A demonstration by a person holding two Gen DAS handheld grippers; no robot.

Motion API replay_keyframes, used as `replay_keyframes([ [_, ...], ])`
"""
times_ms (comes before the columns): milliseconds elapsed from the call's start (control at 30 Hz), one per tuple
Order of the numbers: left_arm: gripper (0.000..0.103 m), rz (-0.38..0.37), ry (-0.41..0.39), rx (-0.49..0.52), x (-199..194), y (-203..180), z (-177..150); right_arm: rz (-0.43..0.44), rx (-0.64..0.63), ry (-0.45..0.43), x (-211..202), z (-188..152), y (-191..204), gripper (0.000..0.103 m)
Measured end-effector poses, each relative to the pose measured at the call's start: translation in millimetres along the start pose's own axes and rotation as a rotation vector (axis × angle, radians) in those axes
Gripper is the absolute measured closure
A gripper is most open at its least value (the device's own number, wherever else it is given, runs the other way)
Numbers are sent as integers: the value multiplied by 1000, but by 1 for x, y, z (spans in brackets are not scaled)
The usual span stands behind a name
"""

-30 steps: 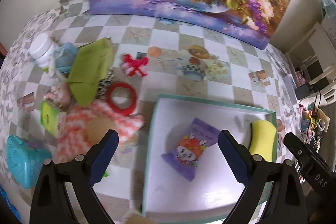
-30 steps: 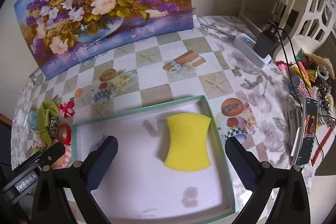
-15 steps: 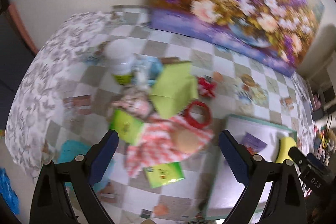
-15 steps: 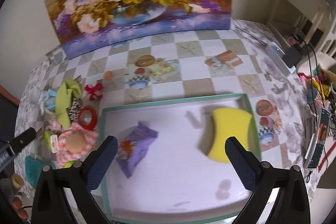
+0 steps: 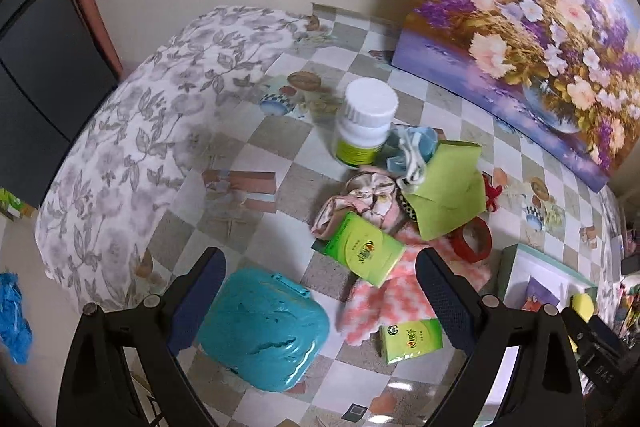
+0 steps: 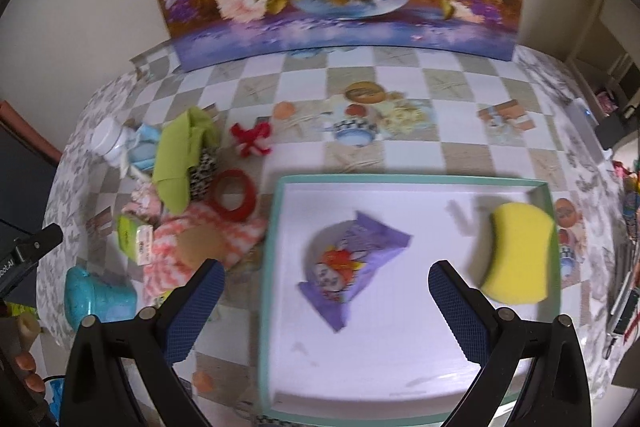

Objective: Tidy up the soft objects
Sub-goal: 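Move both tools back toward the remaining items on the table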

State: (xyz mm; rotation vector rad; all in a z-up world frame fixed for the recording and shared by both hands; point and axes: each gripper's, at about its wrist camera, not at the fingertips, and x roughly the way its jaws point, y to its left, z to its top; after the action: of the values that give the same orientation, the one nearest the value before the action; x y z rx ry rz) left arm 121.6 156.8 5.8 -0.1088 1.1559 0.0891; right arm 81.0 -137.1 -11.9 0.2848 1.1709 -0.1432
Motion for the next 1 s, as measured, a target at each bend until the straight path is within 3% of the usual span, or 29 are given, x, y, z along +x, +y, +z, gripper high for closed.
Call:
replay_keyframes([
  [133,7,-8,13,-16,5,5,1,58,-10,27,10,-3,19,0],
  [533,2,-24,73,-32,33,12,3,106,-79,107,49,-9,68,0],
  [1000,2,-15,107,7,59,-4,17,155,-66,111,78,6,79,1],
])
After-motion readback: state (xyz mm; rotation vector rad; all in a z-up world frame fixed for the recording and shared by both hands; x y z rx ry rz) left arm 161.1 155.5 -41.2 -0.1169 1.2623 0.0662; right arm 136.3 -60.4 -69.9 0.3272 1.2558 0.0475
